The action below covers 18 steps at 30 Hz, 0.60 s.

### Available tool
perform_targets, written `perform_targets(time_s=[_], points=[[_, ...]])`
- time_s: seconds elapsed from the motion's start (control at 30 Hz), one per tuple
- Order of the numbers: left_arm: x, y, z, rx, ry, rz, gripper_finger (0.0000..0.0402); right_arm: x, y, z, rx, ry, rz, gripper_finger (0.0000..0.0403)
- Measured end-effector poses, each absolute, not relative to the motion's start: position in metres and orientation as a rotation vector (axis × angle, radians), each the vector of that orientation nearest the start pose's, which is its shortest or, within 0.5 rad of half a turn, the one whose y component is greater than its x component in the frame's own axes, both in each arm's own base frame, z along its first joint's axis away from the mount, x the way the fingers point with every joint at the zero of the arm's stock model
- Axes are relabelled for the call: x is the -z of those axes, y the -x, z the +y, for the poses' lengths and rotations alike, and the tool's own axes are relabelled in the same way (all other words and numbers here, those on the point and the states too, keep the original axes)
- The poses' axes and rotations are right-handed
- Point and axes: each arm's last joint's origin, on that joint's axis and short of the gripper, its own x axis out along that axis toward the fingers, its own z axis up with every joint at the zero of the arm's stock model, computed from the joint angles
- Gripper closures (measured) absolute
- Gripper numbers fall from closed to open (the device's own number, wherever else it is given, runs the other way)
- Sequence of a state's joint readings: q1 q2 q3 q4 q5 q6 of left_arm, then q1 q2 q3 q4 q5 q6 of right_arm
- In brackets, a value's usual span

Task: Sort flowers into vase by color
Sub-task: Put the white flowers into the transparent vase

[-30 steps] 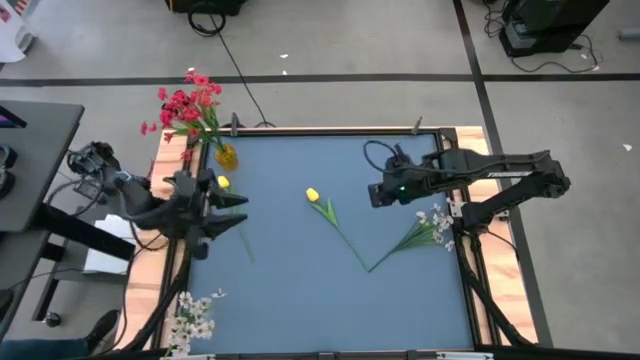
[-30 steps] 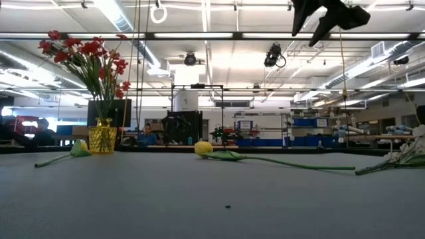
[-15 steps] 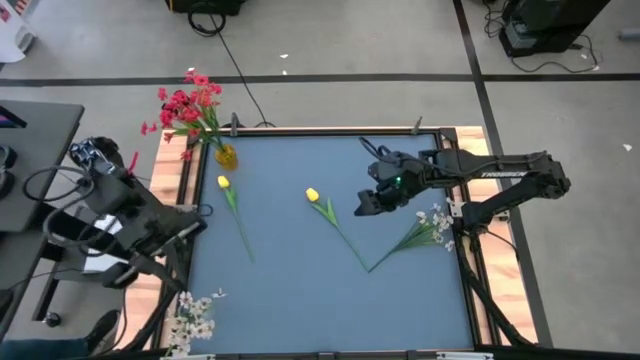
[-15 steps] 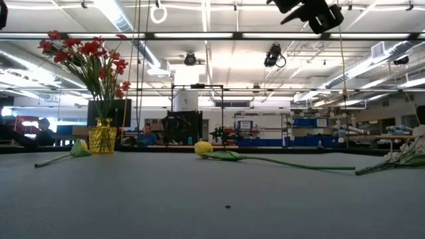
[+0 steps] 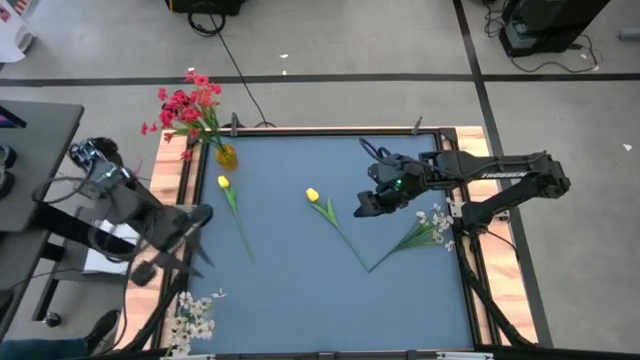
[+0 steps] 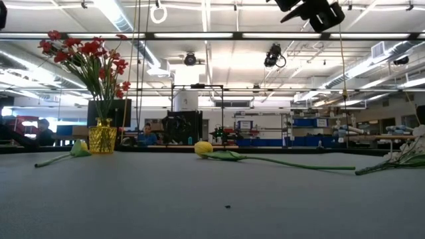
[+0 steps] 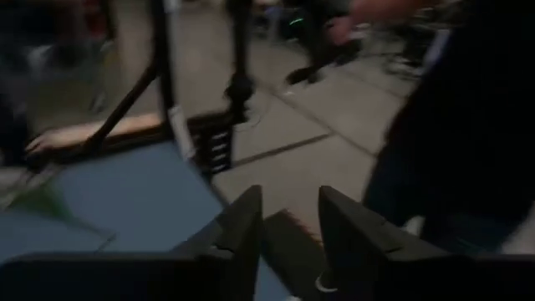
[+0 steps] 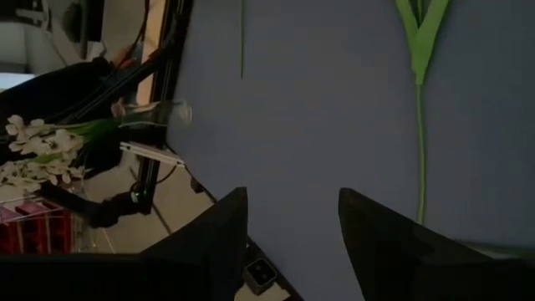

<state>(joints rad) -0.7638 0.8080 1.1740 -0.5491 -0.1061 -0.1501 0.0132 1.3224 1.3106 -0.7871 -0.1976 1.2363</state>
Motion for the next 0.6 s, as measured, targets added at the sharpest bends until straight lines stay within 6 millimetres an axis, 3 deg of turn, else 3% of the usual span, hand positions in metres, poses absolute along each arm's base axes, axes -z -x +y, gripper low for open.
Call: perform_targets(time_s=[0.2, 0.37, 0.6], points=[[-0.419, -0.106, -0.083, 0.488, 0.097, 0.233, 0.0211, -0.338, -0.257, 0.015, 0.547, -1.273, 0.869, 0.0206], [-0.398, -0.126, -0.079, 0.339, 0.118, 0.319, 0.0194, -0.327, -0.239, 0.021, 0.862, -1.330, 0.925, 0.0206], [-0.360, -0.143, -0.070, 0.216, 0.182, 0.391, 0.0193, -0.276, -0.227, 0.039, 1.122, -1.457, 0.978, 0.0206]])
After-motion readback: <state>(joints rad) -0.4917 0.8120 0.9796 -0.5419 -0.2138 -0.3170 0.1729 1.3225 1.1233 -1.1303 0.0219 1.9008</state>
